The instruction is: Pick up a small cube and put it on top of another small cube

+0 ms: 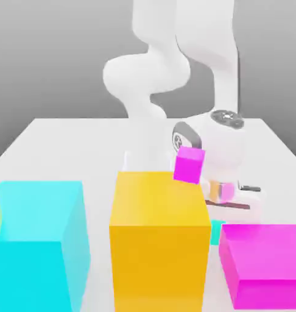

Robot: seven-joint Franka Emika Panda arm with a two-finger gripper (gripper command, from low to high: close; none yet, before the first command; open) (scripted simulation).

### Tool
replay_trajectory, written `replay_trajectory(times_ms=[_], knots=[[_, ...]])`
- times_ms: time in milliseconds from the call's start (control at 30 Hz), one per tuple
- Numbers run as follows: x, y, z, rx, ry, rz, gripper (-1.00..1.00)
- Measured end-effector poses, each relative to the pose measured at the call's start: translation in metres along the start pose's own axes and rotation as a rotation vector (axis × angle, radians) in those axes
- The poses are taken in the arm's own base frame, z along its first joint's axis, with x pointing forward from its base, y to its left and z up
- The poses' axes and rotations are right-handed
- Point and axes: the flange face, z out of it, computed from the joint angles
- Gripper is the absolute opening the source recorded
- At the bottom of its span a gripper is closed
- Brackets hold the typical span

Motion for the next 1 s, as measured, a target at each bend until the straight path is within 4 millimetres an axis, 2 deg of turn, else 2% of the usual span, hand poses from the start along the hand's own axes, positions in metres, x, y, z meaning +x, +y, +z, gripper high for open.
replay_trajectory(times_ms=[200, 433, 533, 600, 767, 800, 1000], knots=[[0.0, -0.004, -0.024, 0.001, -0.008, -0.002, -1.0], [-0.003, 0.001, -0.049, -0.004, 0.002, -0.006, -1.0], [0.009, 0.004, -0.056, -0.026, 0.005, 0.014, -1.0], [0.002, 0.003, -0.063, -0.063, -0.016, -0.021, -1.0], [-0.042, 0.005, -0.089, -0.143, -0.112, -0.176, -1.0], [-0.045, 0.005, -0.095, -0.156, -0.135, -0.204, -1.0], [-0.022, 0.006, -0.136, -0.194, -0.292, -0.344, -1.0]])
